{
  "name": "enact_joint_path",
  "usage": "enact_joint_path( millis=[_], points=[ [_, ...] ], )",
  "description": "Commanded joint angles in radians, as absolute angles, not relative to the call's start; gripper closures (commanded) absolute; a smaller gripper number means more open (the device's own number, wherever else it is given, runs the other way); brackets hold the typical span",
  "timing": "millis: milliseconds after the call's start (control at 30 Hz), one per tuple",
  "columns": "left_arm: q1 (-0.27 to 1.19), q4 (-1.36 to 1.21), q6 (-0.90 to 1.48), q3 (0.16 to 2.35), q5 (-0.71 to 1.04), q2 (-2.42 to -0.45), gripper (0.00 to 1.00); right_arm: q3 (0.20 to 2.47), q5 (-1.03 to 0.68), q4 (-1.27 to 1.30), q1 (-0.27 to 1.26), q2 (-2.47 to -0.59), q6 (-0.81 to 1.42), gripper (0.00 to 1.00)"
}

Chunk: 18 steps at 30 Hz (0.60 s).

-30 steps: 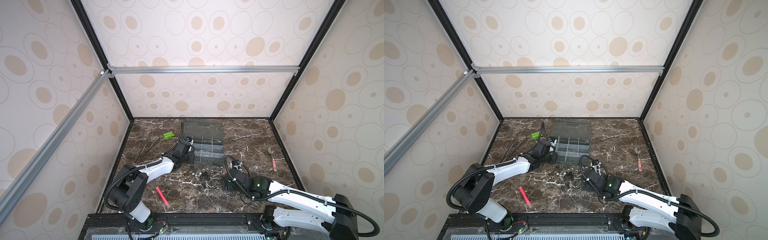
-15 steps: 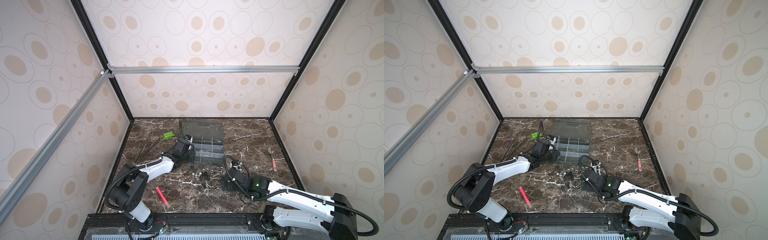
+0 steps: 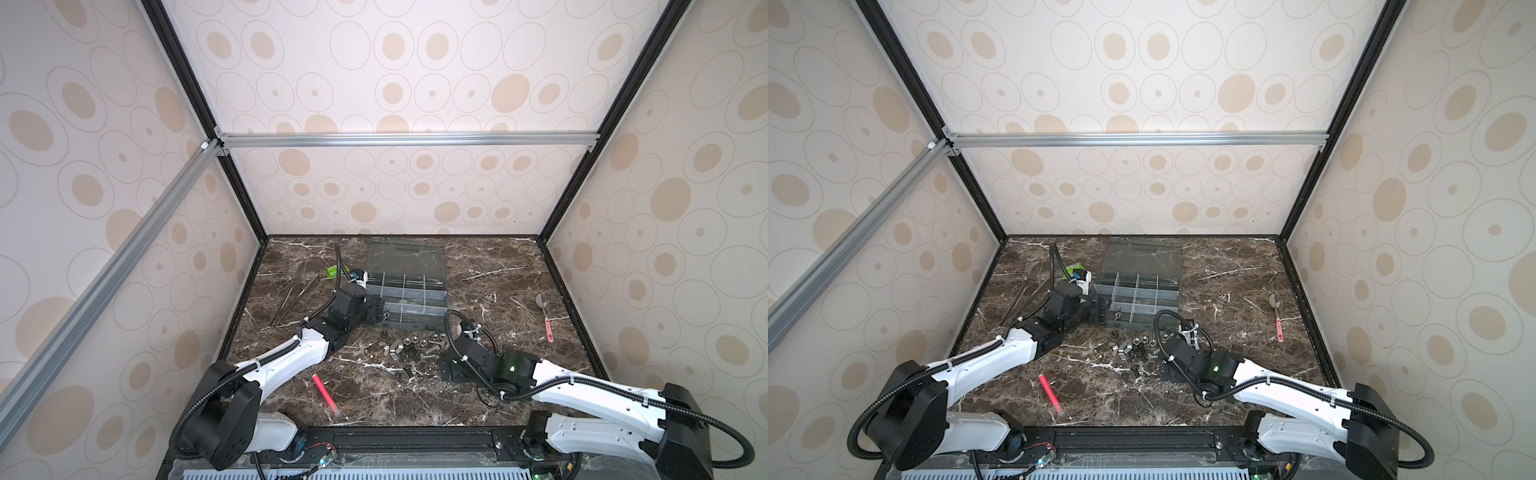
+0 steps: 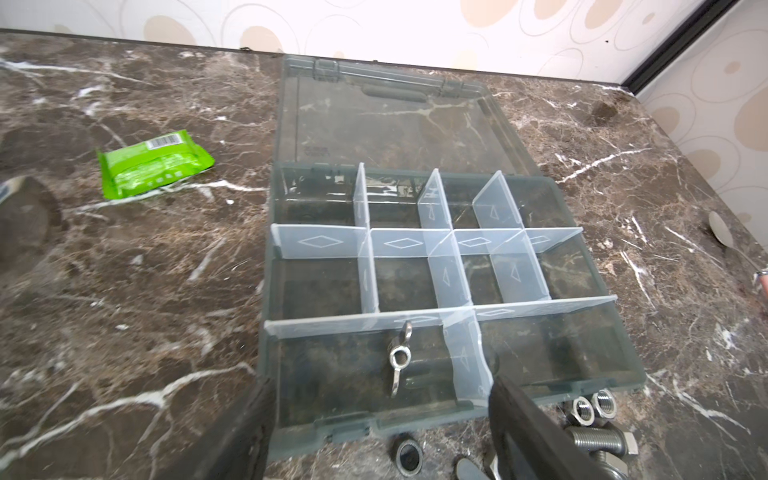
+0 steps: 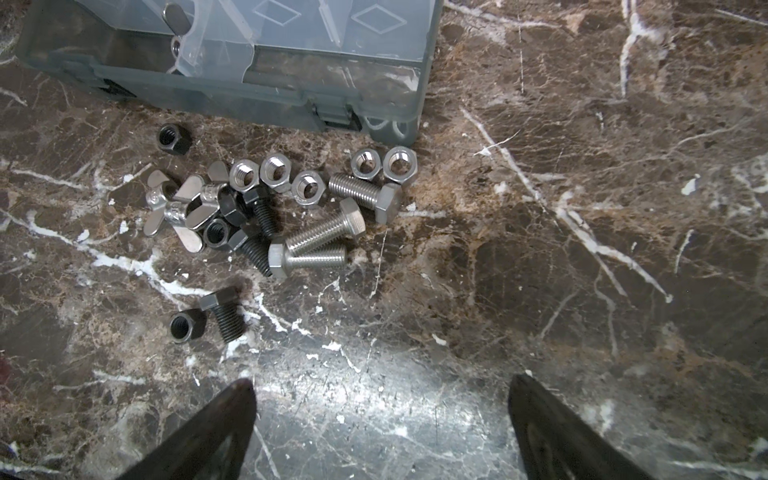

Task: Sort the screws and nuts into containers
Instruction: 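Carry the wing nut over the organizer box and release it into a compartment, then withdraw the left gripper while the right gripper grasps a silver wing nut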

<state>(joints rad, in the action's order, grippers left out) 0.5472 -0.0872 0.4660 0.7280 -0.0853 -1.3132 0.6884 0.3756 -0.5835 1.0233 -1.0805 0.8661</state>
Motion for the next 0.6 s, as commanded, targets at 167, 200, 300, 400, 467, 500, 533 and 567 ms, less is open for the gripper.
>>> enact_joint_path(
  millis=[167,200,300,400,467,500,533,567],
  points=[
    [0.534,-0.031,0.493,0.649,-0.131,-1.153,0.16,0.756,0.403,-0.591,1.037,-1.134,0.866,0.02],
    [0.532,-0.028,0.491,0.634,-0.13,-1.131,0.16,0.764,0.407,-0.589,1.037,-1.141,0.867,0.02],
    [0.527,-0.003,0.498,0.602,-0.143,-1.072,0.15,0.79,0.412,-0.592,1.037,-1.171,0.865,0.02],
    [0.518,0.027,0.514,0.584,-0.148,-1.028,0.14,0.819,0.411,-0.596,1.041,-1.209,0.856,0.02],
    [0.516,0.039,0.517,0.572,-0.145,-1.007,0.14,0.839,0.407,-0.596,1.041,-1.233,0.849,0.02],
    [0.517,0.047,0.521,0.566,-0.147,-0.994,0.14,0.851,0.401,-0.592,1.043,-1.247,0.843,0.02],
    [0.515,0.053,0.523,0.559,-0.152,-0.988,0.14,0.86,0.396,-0.586,1.042,-1.262,0.836,0.02],
    [0.515,0.062,0.528,0.554,-0.162,-0.977,0.14,0.874,0.385,-0.578,1.043,-1.279,0.828,0.02]
  ],
)
